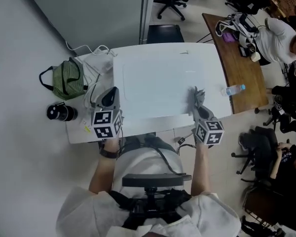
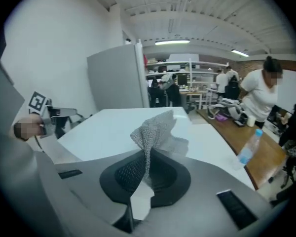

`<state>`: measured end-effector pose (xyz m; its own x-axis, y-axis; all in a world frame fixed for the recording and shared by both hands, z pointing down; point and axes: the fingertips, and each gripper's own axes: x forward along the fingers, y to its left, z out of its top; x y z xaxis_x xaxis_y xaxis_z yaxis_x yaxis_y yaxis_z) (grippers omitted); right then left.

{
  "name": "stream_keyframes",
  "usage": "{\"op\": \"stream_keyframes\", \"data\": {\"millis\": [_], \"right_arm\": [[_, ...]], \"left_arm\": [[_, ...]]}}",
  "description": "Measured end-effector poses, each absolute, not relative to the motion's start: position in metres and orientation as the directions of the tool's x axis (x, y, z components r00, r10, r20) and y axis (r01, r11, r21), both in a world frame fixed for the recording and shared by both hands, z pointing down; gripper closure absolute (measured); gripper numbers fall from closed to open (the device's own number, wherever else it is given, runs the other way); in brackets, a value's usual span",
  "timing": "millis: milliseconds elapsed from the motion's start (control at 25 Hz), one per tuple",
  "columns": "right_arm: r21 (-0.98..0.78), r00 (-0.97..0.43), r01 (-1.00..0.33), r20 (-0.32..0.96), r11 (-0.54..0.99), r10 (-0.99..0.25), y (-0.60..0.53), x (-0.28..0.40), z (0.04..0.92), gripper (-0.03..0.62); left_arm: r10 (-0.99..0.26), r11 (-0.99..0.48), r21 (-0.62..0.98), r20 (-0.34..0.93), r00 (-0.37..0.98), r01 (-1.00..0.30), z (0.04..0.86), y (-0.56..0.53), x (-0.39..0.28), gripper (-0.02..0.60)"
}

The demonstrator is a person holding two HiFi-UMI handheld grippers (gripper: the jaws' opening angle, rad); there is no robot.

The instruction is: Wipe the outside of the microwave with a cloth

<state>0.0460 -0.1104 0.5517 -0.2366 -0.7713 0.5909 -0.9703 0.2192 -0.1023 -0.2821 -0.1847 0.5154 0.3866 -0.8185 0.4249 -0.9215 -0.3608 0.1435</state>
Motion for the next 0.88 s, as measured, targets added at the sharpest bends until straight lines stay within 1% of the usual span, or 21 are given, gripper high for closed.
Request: {"op": "stream_keyframes", "data": {"millis": [200, 360, 480, 560, 640, 720, 800, 880], "right_arm": [[-0.190, -0.496, -0.854, 0.577, 0.484, -0.648, -0.095, -0.089, 0.552, 0.571], [-0.287, -0.696, -0.683, 0.534, 0.672, -0.479, -0.066, -0.201, 0.551, 0.571], [-0.401, -0.822, -0.532, 0.455, 0.746, -0.342, -0.039, -0.271, 0.548, 0.571], [-0.505, -0.887, -0.439, 0.373, 0.743, -0.271, -0.026, -0.302, 0.545, 0.571], [-0.584, -0.915, -0.394, 0.323, 0.710, -0.242, -0.015, -0.312, 0.546, 0.571], [-0.605, -0.908, -0.415, 0.324, 0.680, -0.266, -0.011, -0.298, 0.553, 0.571], [-0.581, -0.875, -0.483, 0.341, 0.655, -0.343, -0.016, -0.266, 0.559, 0.571], [-0.540, -0.815, -0.578, 0.349, 0.611, -0.463, -0.024, -0.217, 0.560, 0.571]], "left_arm": [[-0.827, -0.343, 0.141, 0.423, 0.370, -0.929, 0.515, -0.178, -0.293, 0.560], [-0.851, -0.314, 0.170, 0.386, 0.356, -0.934, 0.511, -0.169, -0.313, 0.560], [-0.873, -0.306, 0.189, 0.335, 0.354, -0.933, 0.505, -0.162, -0.328, 0.560], [-0.880, -0.305, 0.188, 0.318, 0.352, -0.934, 0.505, -0.157, -0.338, 0.561], [-0.878, -0.294, 0.180, 0.336, 0.340, -0.939, 0.511, -0.149, -0.345, 0.560], [-0.873, -0.279, 0.176, 0.362, 0.326, -0.944, 0.518, -0.139, -0.345, 0.560], [-0.873, -0.269, 0.174, 0.372, 0.316, -0.947, 0.519, -0.129, -0.337, 0.560], [-0.874, -0.266, 0.164, 0.374, 0.310, -0.950, 0.518, -0.117, -0.322, 0.560]]}}
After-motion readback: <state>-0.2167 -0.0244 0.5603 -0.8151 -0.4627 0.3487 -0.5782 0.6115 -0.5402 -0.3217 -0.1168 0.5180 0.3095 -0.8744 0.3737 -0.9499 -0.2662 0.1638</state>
